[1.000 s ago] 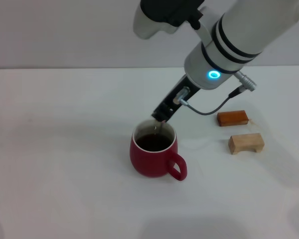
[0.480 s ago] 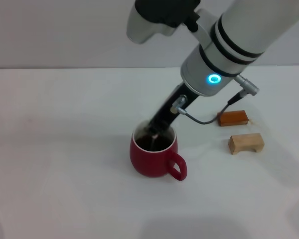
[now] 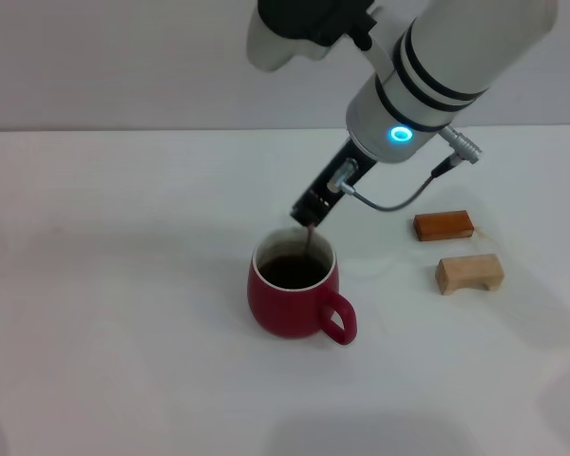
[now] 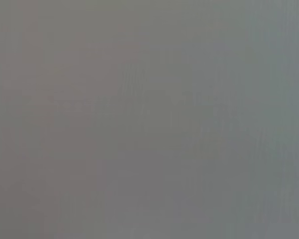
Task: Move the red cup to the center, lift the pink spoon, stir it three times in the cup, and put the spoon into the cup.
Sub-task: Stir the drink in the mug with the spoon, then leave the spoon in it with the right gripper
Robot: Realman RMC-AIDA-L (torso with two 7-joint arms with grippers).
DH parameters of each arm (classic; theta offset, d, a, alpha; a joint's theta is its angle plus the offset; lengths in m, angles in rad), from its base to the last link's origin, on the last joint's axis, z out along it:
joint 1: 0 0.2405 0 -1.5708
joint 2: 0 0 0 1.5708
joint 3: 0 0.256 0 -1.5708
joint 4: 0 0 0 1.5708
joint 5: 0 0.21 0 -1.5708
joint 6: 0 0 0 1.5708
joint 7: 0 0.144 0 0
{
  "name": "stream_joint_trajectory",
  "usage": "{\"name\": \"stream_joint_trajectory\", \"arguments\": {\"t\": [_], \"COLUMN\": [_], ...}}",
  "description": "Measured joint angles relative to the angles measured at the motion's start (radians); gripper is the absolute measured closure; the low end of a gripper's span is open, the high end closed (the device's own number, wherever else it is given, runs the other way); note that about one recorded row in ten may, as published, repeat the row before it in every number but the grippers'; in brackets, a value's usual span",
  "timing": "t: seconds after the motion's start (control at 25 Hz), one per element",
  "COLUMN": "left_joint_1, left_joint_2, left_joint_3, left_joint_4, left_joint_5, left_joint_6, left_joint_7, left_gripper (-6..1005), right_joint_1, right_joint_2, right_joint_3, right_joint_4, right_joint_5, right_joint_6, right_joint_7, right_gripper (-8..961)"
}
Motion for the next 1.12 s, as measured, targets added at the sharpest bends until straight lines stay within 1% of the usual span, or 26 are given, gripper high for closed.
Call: {"name": "stream_joint_trajectory", "arguments": {"t": [0.12,0.16,0.2,0.24,0.36,0.4,0.44,0.48,0.56,0.6,0.64,0.8,0.84,0.88,1.0,1.12], "left_joint_1": [0.001,0.002,0.002,0.004,0.005,0.005,0.005,0.006,0.006,0.006,0.006,0.007,0.008,0.008,0.008,0.008], "left_joint_2": [0.0,0.0,0.0,0.0,0.0,0.0,0.0,0.0,0.0,0.0,0.0,0.0,0.0,0.0,0.0,0.0], "left_joint_3": [0.0,0.0,0.0,0.0,0.0,0.0,0.0,0.0,0.0,0.0,0.0,0.0,0.0,0.0,0.0,0.0], "left_joint_4": [0.0,0.0,0.0,0.0,0.0,0.0,0.0,0.0,0.0,0.0,0.0,0.0,0.0,0.0,0.0,0.0], "left_joint_5": [-0.001,-0.002,-0.002,-0.003,-0.003,-0.003,-0.003,-0.003,-0.003,-0.003,-0.002,-0.001,-0.001,-0.001,-0.001,0.0], "left_joint_6": [-0.001,-0.001,-0.001,-0.001,-0.001,-0.001,-0.001,0.0,0.0,0.0,0.0,0.001,0.001,0.001,0.001,0.001], "left_joint_7": [0.0,0.0,0.0,0.0,0.0,0.0,0.0,0.0,-0.001,-0.001,-0.004,-0.011,-0.011,-0.011,-0.011,-0.012], "left_gripper": [156,156,156,156,156,156,156,156,155,155,155,155,155,155,155,156], "right_joint_1": [0.006,0.006,0.006,0.003,-0.002,-0.004,-0.008,-0.008,-0.011,-0.011,-0.011,-0.004,-0.003,-0.003,-0.008,-0.012], "right_joint_2": [0.001,0.002,0.002,0.001,-0.001,-0.001,-0.001,-0.001,-0.001,-0.001,0.0,0.001,0.001,0.001,0.002,0.0], "right_joint_3": [-0.001,0.0,0.0,0.006,0.009,0.009,0.009,0.009,0.004,0.004,0.001,0.001,0.001,0.001,0.001,0.007], "right_joint_4": [0.011,0.031,0.031,0.053,0.07,0.073,0.073,0.073,0.059,0.059,0.046,0.021,0.021,0.021,0.042,0.057], "right_joint_5": [0.021,0.055,0.055,0.099,0.125,0.128,0.119,0.119,0.067,0.067,0.026,0.001,0.008,0.008,0.054,0.113], "right_joint_6": [0.059,0.089,0.089,0.105,0.101,0.092,0.053,0.053,-0.004,-0.004,-0.022,-0.004,0.031,0.031,0.082,0.091], "right_joint_7": [-0.004,-0.01,-0.01,-0.013,-0.015,-0.015,-0.015,-0.015,-0.007,-0.007,-0.001,0.0,0.0,0.0,-0.009,-0.016], "right_gripper": [763,763,763,762,762,762,762,762,761,761,761,761,761,761,760,760]}}
